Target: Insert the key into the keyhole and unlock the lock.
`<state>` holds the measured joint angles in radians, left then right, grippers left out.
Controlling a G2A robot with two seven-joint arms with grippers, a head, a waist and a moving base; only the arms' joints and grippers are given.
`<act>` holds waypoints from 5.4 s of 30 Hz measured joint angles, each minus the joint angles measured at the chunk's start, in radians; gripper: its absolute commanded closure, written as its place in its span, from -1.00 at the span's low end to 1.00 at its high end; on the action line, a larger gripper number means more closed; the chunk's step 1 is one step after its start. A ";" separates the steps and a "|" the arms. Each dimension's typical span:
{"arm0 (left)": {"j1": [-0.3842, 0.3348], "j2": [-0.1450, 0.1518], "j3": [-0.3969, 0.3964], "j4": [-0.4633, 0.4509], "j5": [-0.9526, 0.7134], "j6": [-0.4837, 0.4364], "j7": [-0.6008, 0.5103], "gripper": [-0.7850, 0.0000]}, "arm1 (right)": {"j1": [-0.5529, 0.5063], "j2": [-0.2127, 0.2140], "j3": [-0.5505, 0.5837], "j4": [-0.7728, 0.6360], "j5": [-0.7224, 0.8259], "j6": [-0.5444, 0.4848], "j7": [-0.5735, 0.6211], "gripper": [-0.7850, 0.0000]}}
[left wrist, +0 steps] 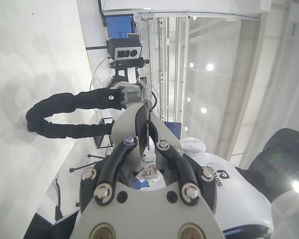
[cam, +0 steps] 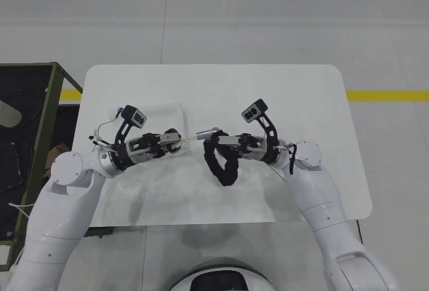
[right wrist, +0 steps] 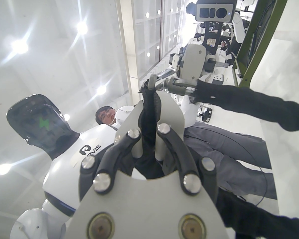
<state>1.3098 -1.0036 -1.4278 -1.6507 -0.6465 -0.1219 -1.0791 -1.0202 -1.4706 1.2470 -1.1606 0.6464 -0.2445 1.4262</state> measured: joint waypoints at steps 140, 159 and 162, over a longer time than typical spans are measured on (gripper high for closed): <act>0.131 -0.111 -0.083 -0.148 0.147 0.060 0.178 1.00 | -0.102 0.059 -0.030 -0.160 0.017 0.060 -0.169 1.00; 0.132 -0.117 -0.076 -0.154 0.175 0.058 0.179 1.00 | -0.096 0.064 -0.045 -0.160 0.020 0.067 -0.168 1.00; 0.134 -0.119 -0.074 -0.156 0.181 0.054 0.184 1.00 | -0.095 0.064 -0.046 -0.160 0.019 0.067 -0.168 1.00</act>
<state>1.4440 -1.1223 -1.5015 -1.8068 -0.4658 -0.0683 -0.8950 -1.1154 -1.4061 1.2011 -1.3203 0.6655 -0.1771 1.2578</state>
